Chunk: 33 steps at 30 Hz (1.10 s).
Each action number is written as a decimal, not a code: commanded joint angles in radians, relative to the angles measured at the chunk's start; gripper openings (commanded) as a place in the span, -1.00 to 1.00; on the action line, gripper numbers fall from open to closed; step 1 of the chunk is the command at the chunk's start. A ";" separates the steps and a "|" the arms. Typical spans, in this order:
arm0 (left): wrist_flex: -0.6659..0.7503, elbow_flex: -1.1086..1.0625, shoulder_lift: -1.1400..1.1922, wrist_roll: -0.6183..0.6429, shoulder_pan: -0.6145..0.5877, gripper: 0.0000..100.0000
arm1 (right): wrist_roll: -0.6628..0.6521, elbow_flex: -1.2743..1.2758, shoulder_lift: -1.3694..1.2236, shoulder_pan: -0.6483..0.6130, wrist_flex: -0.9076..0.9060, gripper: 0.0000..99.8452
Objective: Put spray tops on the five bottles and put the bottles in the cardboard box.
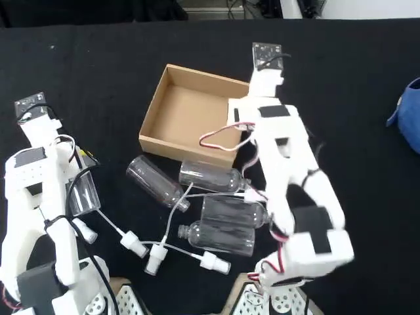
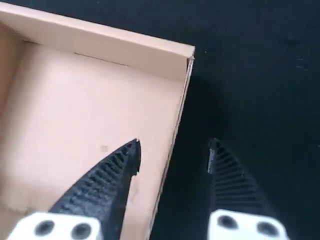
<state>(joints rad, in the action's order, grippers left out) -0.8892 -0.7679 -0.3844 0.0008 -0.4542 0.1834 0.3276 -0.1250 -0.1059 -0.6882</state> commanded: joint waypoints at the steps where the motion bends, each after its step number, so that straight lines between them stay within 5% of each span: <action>1: -0.009 0.021 -0.049 0.000 -0.008 -0.94 | 0.002 -0.150 -0.074 0.023 0.028 -0.62; 6: -0.009 0.021 -0.049 0.000 -0.008 -0.94 | -0.107 -0.234 -0.199 0.044 0.026 -0.63; 13: -0.006 0.021 -0.049 0.000 -0.008 -0.94 | -0.253 -0.305 -0.289 0.046 0.026 -0.99; 26: -0.006 0.018 -0.049 0.000 -0.008 -0.94 | -0.606 -0.492 -0.473 0.075 0.061 -0.98; 33: -0.003 0.021 -0.049 0.000 -0.005 -0.94 | -0.620 -0.489 -0.446 0.031 0.048 -0.98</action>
<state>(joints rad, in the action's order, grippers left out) -0.8892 -0.7679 -0.3844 0.0008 -0.4542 -0.4242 -0.1174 -0.6130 -0.0445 -0.6467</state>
